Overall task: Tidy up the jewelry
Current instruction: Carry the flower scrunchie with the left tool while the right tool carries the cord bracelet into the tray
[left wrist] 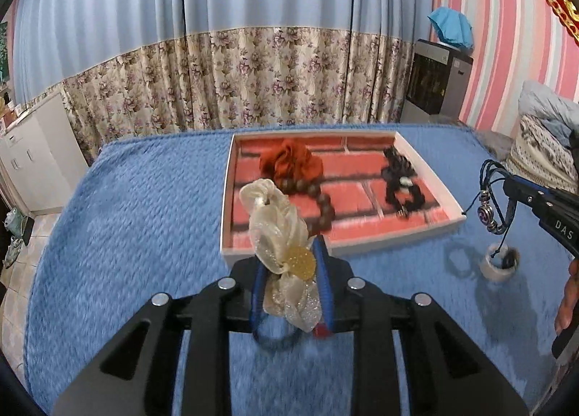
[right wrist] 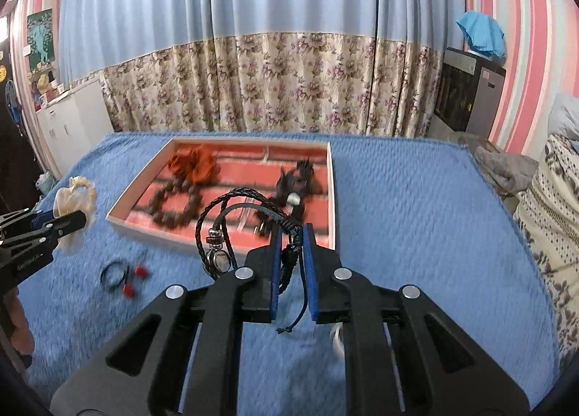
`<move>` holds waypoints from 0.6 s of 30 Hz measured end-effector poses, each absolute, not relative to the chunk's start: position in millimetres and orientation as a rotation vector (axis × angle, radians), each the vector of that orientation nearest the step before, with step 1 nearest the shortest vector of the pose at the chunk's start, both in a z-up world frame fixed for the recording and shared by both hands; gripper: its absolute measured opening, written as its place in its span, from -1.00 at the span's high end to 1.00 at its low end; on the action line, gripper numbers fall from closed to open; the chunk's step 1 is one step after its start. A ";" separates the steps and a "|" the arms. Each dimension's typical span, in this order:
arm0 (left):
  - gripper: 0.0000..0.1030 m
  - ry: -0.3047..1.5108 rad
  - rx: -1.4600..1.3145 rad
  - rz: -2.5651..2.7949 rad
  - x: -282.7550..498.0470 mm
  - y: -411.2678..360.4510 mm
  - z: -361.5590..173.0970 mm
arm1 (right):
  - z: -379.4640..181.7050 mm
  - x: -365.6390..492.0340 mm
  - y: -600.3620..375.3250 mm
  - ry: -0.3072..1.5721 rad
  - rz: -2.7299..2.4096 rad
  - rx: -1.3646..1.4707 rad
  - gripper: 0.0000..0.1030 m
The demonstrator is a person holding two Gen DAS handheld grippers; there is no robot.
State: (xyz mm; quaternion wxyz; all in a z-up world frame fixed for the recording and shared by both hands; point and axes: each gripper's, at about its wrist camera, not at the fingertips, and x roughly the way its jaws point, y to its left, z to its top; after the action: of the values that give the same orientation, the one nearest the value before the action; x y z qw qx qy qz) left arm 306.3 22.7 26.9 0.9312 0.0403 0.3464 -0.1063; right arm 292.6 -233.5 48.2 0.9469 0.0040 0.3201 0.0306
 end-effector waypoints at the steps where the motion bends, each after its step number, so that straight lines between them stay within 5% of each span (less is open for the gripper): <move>1: 0.51 0.712 0.080 -0.221 314.3 22.5 27.0 | 50.1 301.0 -234.3 0.650 0.059 0.012 0.75; 9: 0.51 0.727 0.081 -0.210 390.6 8.5 17.5 | 54.5 367.6 -233.3 0.667 0.046 0.034 0.75; 18: 0.49 0.842 0.056 -0.180 454.8 9.4 -32.1 | -0.4 430.6 -222.4 0.737 0.003 0.006 0.75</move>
State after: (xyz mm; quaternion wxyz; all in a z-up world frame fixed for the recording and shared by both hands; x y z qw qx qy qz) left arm 454.8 9.4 -32.1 0.9084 0.0271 0.4079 -0.0874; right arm 430.6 -222.4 -0.4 0.9329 0.0029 0.3602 0.0013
